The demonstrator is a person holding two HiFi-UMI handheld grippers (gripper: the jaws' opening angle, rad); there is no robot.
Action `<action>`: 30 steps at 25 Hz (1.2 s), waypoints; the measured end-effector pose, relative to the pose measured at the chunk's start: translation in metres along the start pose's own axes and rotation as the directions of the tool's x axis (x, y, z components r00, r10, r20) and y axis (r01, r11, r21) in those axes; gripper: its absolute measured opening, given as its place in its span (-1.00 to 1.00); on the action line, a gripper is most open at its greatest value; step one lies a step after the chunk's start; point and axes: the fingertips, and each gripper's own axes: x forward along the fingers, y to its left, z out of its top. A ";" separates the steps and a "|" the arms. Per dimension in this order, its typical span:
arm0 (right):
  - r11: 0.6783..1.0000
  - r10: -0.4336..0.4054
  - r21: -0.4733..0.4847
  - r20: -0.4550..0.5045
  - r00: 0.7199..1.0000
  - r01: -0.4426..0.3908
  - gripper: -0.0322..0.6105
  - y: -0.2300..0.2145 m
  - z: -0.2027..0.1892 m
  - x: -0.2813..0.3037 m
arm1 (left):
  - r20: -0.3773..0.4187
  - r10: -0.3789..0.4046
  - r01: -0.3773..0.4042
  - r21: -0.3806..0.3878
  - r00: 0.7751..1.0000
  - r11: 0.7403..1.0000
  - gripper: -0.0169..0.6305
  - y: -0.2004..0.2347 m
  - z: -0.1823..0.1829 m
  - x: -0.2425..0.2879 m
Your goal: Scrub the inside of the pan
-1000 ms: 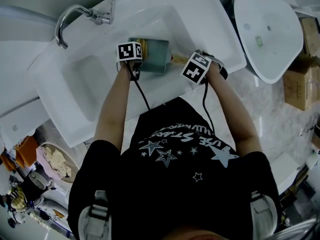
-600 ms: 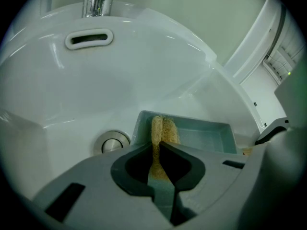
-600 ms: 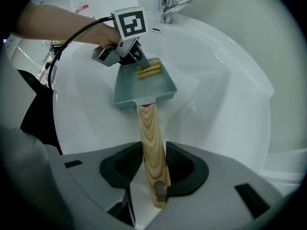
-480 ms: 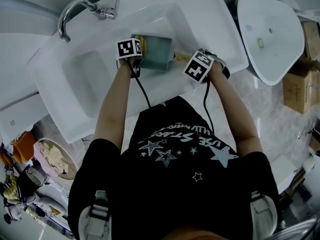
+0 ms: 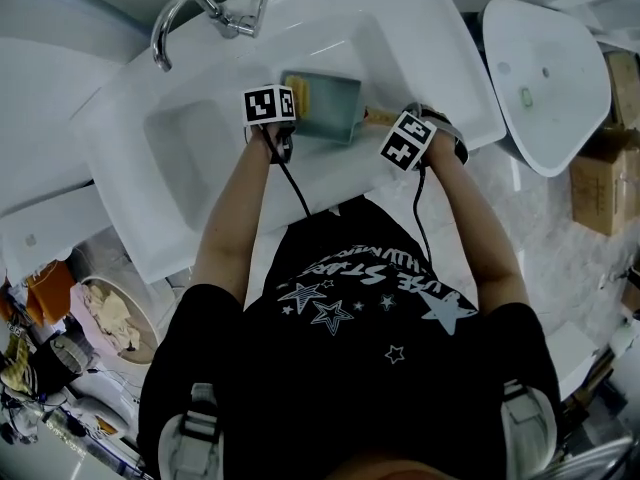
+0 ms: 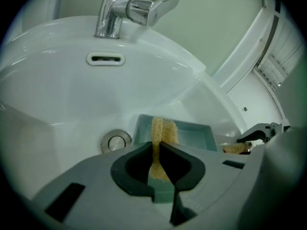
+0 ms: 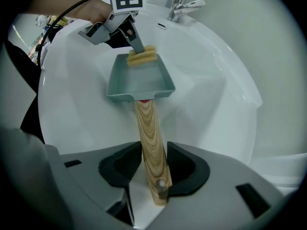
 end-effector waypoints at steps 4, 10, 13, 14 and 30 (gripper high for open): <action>0.999 -0.023 0.049 0.000 1.000 0.023 -0.31 -0.003 0.000 -0.009 | 0.021 -0.040 0.040 0.009 0.999 0.999 -0.79 -0.002 0.001 -0.015; 0.988 -0.066 0.141 0.025 0.998 0.062 -0.27 -0.001 0.007 -0.033 | 0.040 -0.093 0.091 0.046 0.995 0.995 -0.79 -0.005 -0.001 -0.037; 0.974 -0.100 0.209 0.059 0.993 0.085 -0.27 0.000 0.014 -0.046 | 0.058 -0.128 0.122 0.096 0.990 0.988 -0.79 -0.010 0.001 -0.048; 0.967 -0.110 0.241 0.080 0.991 0.087 -0.27 -0.001 0.018 -0.051 | 0.066 -0.141 0.133 0.116 0.988 0.984 -0.79 -0.013 0.003 -0.052; 0.849 -0.207 0.525 0.446 0.871 -0.067 -0.88 -0.006 0.083 -0.091 | 0.173 -0.252 0.210 0.229 0.952 0.951 -0.79 -0.047 0.014 -0.090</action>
